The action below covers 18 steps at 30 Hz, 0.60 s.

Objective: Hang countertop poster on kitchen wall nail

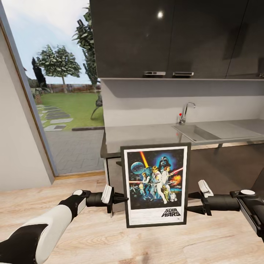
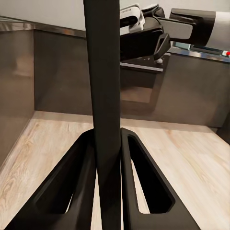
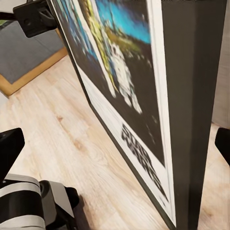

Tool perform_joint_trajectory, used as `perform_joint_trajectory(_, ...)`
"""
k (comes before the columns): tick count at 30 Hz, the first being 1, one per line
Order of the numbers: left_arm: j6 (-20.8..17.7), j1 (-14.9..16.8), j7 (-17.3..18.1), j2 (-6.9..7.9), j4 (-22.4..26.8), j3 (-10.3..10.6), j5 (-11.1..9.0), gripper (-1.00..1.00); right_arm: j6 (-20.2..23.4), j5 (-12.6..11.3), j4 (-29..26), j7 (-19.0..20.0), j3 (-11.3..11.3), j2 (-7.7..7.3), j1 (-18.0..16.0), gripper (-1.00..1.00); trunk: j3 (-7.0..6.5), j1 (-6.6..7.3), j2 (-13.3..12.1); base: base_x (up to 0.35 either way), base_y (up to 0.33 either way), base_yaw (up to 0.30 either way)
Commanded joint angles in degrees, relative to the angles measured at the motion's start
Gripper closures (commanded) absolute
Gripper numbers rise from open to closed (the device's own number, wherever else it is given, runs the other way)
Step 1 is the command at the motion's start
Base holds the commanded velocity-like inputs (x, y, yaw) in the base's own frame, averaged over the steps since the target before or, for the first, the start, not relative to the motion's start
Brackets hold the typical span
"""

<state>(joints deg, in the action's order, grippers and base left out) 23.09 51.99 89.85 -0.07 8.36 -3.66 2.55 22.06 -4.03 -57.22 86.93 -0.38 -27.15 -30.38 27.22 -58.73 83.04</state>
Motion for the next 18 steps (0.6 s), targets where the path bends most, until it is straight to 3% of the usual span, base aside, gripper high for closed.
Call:
perform_joint_trajectory(1,0.6,0.0,0.2,-0.01,0.0,-0.5,0.3,1.00,0.5,-0.1,0.0,0.2,0.0,-0.03,0.0,-1.00,0.06,0.00,0.0,0.000,0.000,0.000)
perform_joint_trajectory(18,0.6,0.0,0.2,-0.01,0.0,-0.5,0.3,1.00,0.3,-0.1,0.0,0.2,-0.1,-0.05,0.0,-1.00,0.06,0.00,0.0,0.000,0.000,0.000)
